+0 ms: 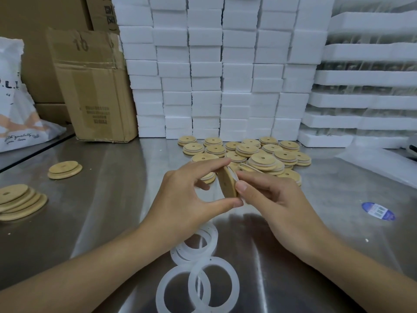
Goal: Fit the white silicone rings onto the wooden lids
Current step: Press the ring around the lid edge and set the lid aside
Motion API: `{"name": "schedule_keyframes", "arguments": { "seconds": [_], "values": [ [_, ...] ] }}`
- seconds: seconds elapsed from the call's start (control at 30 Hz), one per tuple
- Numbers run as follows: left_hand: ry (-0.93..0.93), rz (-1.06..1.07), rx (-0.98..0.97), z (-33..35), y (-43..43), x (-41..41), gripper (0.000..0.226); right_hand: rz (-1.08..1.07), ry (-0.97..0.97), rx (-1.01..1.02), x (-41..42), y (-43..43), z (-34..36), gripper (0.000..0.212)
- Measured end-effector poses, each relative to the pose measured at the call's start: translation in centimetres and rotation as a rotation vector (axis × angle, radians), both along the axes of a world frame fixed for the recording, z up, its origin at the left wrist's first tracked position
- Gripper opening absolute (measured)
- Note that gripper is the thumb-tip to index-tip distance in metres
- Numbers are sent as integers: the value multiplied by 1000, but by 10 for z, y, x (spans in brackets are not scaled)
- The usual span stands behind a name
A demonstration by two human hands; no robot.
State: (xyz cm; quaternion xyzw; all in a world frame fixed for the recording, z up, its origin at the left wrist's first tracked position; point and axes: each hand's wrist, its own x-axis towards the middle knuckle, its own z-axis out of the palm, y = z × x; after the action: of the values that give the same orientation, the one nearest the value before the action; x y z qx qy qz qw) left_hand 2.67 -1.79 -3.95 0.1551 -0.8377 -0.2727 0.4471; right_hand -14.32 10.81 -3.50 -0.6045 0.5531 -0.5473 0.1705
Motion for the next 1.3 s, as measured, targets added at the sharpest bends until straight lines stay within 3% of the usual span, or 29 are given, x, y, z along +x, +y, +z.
{"name": "schedule_keyframes", "arguments": {
  "seconds": [0.2, 0.4, 0.57, 0.7, 0.9, 1.07, 1.3],
  "values": [
    [-10, 121, -326, 1, 0, -1, 68, -375, 331, -260, 12, 1, -2, 10],
    [-38, 201, -505, 1, 1, -2, 65, -469, 269, -178, 17, 1, 2, 6],
    [-74, 239, -529, 1, 2, -3, 66, -316, -30, -87, 18, 0, 8, 18],
    [-77, 208, -500, 0, 1, -2, 66, -267, -104, -37, 18, -1, 8, 13],
    [-53, 186, -386, -2, -1, -1, 68, -284, -106, -73, 16, -1, 7, 8],
    [-73, 162, -397, -2, 0, 0, 64, -299, 34, -92, 16, -1, 4, 21],
    [-58, 152, -405, 2, 6, -2, 59, -410, 148, -138, 17, 0, 2, 12]
  ]
}}
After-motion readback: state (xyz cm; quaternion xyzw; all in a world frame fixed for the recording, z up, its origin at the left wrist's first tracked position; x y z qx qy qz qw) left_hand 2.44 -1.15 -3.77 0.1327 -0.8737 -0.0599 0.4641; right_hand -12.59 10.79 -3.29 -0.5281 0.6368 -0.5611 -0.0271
